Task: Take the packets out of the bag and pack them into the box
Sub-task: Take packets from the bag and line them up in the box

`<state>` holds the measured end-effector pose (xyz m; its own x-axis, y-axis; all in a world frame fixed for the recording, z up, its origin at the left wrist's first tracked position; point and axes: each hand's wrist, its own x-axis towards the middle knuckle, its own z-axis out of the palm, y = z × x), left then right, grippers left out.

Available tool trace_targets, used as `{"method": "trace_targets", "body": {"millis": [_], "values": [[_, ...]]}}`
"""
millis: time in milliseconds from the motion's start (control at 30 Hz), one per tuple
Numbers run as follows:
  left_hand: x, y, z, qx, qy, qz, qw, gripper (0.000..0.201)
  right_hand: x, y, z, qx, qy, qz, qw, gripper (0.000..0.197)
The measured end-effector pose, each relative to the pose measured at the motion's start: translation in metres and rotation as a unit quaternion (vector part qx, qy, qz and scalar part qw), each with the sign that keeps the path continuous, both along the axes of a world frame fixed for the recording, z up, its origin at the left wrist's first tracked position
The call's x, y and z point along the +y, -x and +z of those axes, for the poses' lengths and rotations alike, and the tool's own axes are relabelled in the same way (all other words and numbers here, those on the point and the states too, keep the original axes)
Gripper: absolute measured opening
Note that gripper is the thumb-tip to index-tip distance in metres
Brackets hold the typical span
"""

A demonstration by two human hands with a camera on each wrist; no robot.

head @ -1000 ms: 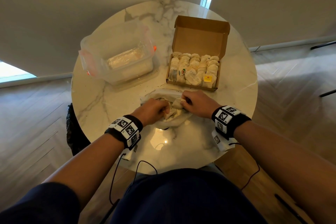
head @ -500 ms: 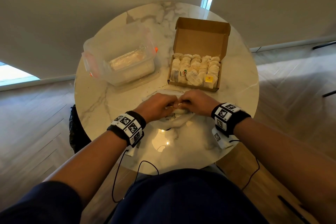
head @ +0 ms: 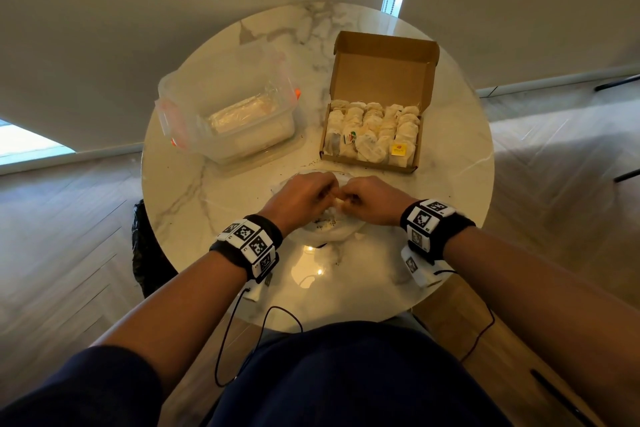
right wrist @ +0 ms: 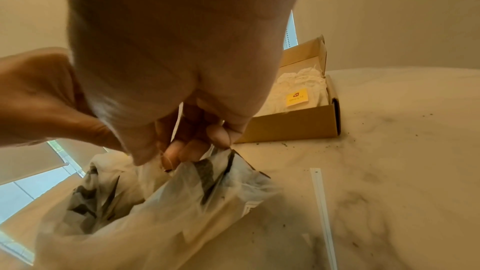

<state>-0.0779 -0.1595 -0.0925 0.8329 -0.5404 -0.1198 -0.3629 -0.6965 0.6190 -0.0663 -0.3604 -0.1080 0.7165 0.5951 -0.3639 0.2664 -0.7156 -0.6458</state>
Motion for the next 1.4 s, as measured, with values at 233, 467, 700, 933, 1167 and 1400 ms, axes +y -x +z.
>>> {"method": "trace_targets", "body": {"millis": [233,467,700,933,1167,1400], "values": [[0.011,0.003,-0.007,0.024,0.005,-0.017,1.000,0.014,-0.013,-0.004,-0.010,-0.026,-0.034,-0.083,0.996,0.015],[0.006,0.003,-0.009,-0.033,0.056,0.011,0.998,0.012,-0.009,-0.004,-0.007,0.009,-0.077,-0.068,0.995,0.015],[0.005,0.001,-0.007,-0.031,0.085,0.022,0.996,0.013,-0.004,-0.004,-0.003,-0.028,-0.089,-0.073,0.993,0.010],[0.008,0.000,-0.008,0.074,0.028,0.022,0.997,0.047,-0.014,-0.009,0.004,-0.015,-0.128,-0.101,0.986,0.013],[-0.001,0.003,-0.016,0.052,0.010,0.012,0.999,0.024,-0.026,-0.006,0.005,-0.046,-0.115,-0.156,0.980,0.013],[0.001,0.000,-0.016,0.033,-0.023,0.007,0.999,0.023,-0.037,-0.004,0.009,-0.075,-0.098,-0.189,0.974,0.016]]}}
